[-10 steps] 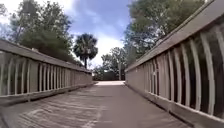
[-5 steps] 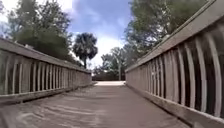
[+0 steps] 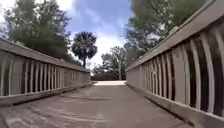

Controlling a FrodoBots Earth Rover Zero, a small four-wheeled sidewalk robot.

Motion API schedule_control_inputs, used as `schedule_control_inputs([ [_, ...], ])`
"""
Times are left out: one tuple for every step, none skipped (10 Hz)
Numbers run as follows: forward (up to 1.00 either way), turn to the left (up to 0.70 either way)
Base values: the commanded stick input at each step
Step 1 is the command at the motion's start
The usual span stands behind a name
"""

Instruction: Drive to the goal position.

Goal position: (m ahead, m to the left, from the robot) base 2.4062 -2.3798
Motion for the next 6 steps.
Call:
schedule_control_inputs([
  [0.45, 0.00],
  [0.45, 0.00],
  [0.45, 0.00],
  [0.45, 0.00],
  [0.45, 0.00],
  [0.45, 0.00],
])
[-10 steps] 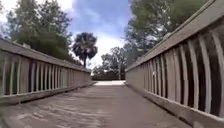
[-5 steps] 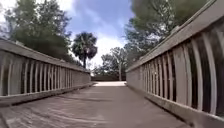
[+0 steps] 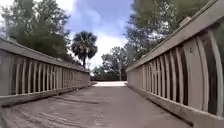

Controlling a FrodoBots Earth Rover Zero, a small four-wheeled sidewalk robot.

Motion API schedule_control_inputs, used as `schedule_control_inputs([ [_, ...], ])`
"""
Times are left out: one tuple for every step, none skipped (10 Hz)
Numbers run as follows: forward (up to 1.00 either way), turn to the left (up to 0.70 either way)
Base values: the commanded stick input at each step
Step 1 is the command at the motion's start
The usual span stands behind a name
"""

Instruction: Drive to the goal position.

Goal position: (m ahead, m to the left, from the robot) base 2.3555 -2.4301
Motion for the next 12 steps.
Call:
schedule_control_inputs([
  [0.45, 0.00],
  [0.45, 0.00],
  [0.45, 0.00],
  [0.45, 0.00],
  [0.45, 0.00],
  [0.45, 0.00],
  [0.45, 0.00],
  [0.45, 0.00],
  [0.45, 0.00],
  [0.45, 0.00],
  [0.45, 0.00],
  [0.45, 0.00],
])
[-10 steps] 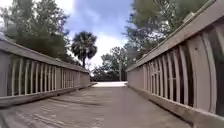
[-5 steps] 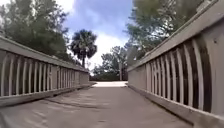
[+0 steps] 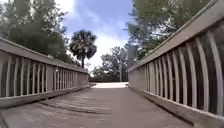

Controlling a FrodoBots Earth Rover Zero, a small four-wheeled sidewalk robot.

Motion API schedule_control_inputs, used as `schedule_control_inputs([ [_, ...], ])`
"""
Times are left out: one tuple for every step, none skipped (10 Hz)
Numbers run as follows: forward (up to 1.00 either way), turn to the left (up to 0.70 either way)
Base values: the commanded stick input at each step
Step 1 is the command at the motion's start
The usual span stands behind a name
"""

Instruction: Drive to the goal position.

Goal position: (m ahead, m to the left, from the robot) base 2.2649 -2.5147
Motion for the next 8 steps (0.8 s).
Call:
schedule_control_inputs([
  [0.45, 0.00],
  [0.45, 0.00],
  [0.45, 0.00],
  [0.45, 0.00],
  [0.45, 0.00],
  [0.45, 0.00],
  [0.45, 0.00],
  [0.45, 0.00],
])
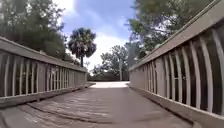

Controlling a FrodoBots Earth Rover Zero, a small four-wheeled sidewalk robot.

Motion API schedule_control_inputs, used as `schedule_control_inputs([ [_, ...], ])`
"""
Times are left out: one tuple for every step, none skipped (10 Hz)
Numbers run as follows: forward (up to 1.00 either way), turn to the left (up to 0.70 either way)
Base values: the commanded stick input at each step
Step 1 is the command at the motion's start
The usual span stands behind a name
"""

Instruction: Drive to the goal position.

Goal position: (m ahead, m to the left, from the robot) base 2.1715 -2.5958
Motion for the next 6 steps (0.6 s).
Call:
schedule_control_inputs([
  [0.45, 0.00],
  [0.45, 0.00],
  [0.45, 0.00],
  [0.45, 0.00],
  [0.45, 0.00],
  [0.45, 0.00],
])
